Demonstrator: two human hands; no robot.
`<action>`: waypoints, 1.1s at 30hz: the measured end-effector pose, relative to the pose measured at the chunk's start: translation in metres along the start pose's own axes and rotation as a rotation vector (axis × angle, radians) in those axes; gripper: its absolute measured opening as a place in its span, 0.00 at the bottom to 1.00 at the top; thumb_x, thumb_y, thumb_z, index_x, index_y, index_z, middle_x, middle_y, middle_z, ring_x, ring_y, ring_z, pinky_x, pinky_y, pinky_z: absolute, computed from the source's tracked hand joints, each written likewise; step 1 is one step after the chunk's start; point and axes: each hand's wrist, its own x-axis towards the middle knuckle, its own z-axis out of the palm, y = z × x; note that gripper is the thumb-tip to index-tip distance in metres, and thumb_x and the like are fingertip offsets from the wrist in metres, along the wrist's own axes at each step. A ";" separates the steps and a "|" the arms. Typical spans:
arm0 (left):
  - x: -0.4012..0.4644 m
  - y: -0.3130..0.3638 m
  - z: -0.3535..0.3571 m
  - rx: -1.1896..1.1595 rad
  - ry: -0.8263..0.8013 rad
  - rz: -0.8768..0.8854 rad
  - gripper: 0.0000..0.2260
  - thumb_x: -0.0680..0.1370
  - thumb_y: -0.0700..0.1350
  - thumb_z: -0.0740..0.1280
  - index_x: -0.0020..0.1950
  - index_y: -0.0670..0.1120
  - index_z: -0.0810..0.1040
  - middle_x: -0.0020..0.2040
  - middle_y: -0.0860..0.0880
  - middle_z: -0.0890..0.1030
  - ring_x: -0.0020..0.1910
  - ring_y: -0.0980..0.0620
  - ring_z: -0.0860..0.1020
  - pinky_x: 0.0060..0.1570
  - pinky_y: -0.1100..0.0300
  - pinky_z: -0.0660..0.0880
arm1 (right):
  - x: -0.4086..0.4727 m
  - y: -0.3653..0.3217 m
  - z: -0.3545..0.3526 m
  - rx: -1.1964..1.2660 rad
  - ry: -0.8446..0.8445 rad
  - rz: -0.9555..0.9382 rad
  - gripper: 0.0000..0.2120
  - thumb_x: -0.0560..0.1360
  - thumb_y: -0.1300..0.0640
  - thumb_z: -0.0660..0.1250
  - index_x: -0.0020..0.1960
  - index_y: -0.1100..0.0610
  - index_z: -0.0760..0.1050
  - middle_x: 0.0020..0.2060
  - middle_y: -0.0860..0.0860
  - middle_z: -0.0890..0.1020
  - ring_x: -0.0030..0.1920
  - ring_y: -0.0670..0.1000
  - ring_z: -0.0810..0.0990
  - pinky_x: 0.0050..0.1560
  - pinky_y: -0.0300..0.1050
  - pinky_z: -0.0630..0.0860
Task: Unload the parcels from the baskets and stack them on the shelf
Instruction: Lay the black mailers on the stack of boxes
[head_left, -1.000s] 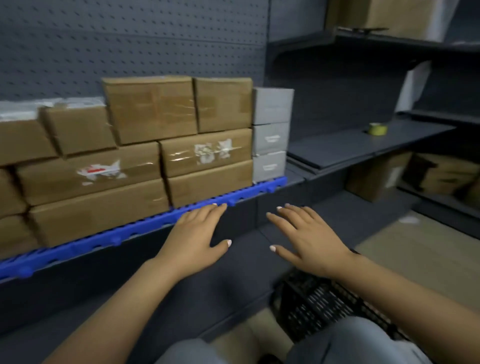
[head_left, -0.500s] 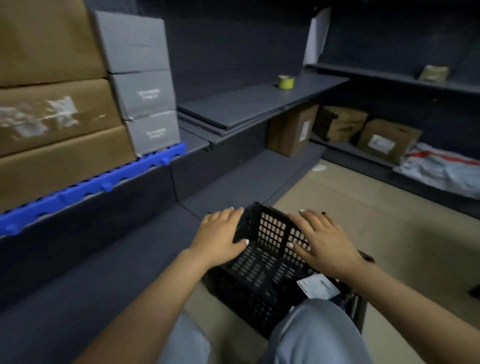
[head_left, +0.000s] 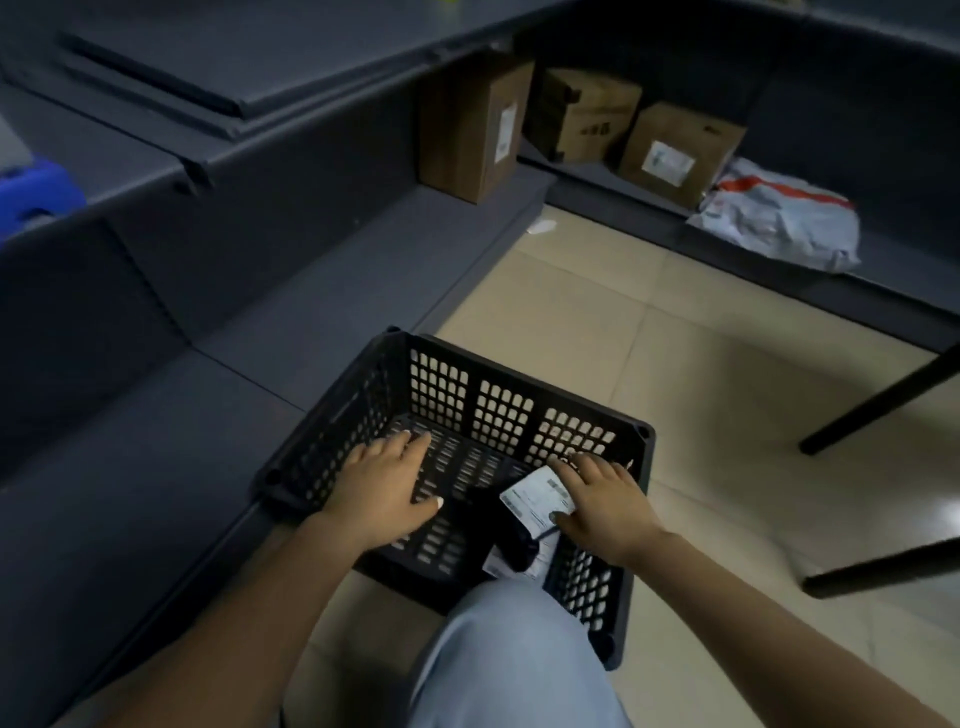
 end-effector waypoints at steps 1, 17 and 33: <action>0.006 0.000 0.004 0.009 -0.016 0.010 0.38 0.76 0.63 0.60 0.79 0.50 0.49 0.78 0.47 0.56 0.75 0.47 0.58 0.73 0.51 0.55 | 0.005 0.001 0.011 0.001 -0.036 0.008 0.35 0.78 0.41 0.58 0.78 0.52 0.48 0.75 0.55 0.60 0.74 0.56 0.57 0.72 0.51 0.55; 0.051 0.008 0.114 -0.206 -0.127 -0.060 0.36 0.77 0.61 0.60 0.79 0.49 0.49 0.77 0.49 0.56 0.75 0.48 0.56 0.72 0.53 0.55 | 0.075 -0.013 0.159 0.255 -0.344 0.307 0.42 0.75 0.36 0.61 0.78 0.47 0.42 0.78 0.55 0.45 0.77 0.62 0.44 0.71 0.63 0.60; 0.053 0.006 0.138 -0.164 -0.057 -0.129 0.35 0.76 0.64 0.57 0.78 0.50 0.51 0.76 0.50 0.59 0.73 0.48 0.59 0.72 0.50 0.56 | 0.082 -0.032 0.205 0.297 -0.260 0.281 0.42 0.76 0.72 0.55 0.77 0.49 0.34 0.76 0.61 0.38 0.74 0.69 0.36 0.71 0.56 0.59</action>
